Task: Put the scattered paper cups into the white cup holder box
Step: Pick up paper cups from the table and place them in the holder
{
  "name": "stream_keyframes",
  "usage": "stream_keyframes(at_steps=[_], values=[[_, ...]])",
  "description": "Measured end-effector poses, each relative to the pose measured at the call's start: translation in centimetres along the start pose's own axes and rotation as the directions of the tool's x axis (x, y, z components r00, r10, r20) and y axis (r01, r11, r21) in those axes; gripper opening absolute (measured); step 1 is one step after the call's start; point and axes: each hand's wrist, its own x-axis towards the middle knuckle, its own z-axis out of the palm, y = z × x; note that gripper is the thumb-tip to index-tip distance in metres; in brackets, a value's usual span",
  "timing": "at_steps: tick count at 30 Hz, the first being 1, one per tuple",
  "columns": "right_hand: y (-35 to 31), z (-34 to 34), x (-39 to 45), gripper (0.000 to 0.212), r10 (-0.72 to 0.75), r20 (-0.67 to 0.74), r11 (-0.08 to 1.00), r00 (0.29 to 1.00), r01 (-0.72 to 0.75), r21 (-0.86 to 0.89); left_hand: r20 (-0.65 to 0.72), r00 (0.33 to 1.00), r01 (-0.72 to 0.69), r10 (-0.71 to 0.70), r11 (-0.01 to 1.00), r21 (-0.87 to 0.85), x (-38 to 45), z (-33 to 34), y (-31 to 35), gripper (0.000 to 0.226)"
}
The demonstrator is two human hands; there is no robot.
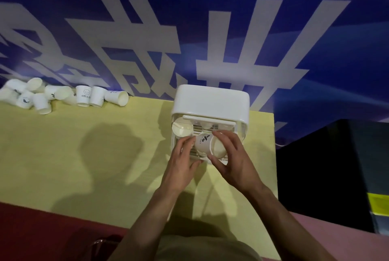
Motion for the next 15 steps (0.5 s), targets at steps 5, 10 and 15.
stream_keyframes(at_steps=[5,10,15], values=[[0.7,1.5,0.8,0.063,-0.031,0.041,0.987,0.999,0.037,-0.155,-0.036,0.999,0.035,-0.035,0.999,0.001,-1.4,-1.8,-1.4,0.069],[2.2,3.5,1.9,0.067,0.048,0.132,0.964,0.990,-0.011,-0.265,-0.028,0.995,0.095,-0.095,0.995,0.004,-2.8,-3.3,-2.5,0.064],[3.0,5.4,3.4,0.072,0.146,0.238,0.956,0.960,-0.075,-0.284,-0.011,0.992,0.124,-0.125,0.992,-0.036,-4.0,-3.9,-3.5,0.065]])
